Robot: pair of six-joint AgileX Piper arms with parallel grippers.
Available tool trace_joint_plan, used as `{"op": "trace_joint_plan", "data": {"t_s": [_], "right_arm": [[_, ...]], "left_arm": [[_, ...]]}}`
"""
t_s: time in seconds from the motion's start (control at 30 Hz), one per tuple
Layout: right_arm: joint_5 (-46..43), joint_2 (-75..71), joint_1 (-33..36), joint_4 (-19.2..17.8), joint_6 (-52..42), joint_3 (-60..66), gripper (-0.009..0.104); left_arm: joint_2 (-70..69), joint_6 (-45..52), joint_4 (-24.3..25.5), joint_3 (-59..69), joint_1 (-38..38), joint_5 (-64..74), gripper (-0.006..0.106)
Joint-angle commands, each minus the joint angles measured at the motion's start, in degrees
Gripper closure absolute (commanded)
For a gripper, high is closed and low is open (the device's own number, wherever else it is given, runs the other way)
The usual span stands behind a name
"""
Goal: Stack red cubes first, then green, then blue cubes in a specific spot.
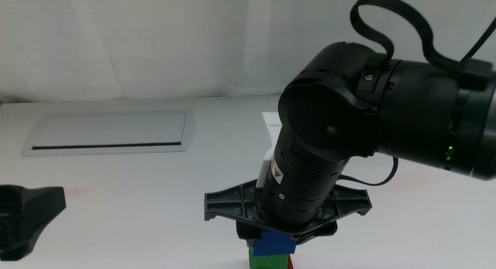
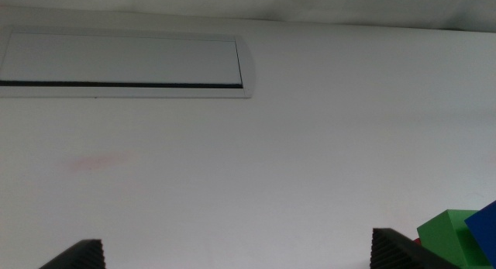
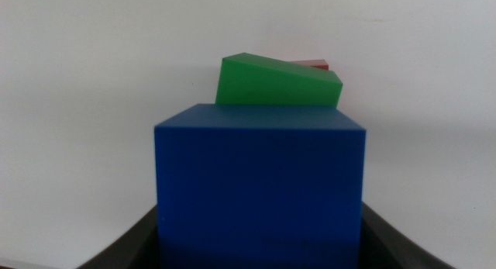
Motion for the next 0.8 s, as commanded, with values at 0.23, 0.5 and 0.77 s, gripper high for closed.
{"op": "trace_joint_plan", "data": {"t_s": [0.23,0.5,0.77], "right_arm": [[-0.2,0.6,0.1,-1.5,-0.2,-0.4,0.098],[-0.7,3.0,0.1,0.0,-0.4,-0.4,0.098],[-0.5,3.5,0.1,0.9,-0.4,-0.4,0.047]], "left_arm": [[-0.2,0.2,-0.5,0.3,-0.6,0.3,0.016],[-0.2,0.2,-0.5,0.3,-0.6,0.4,0.016],[-0.2,0.2,-0.5,0.3,-0.6,0.4,0.016]]}}
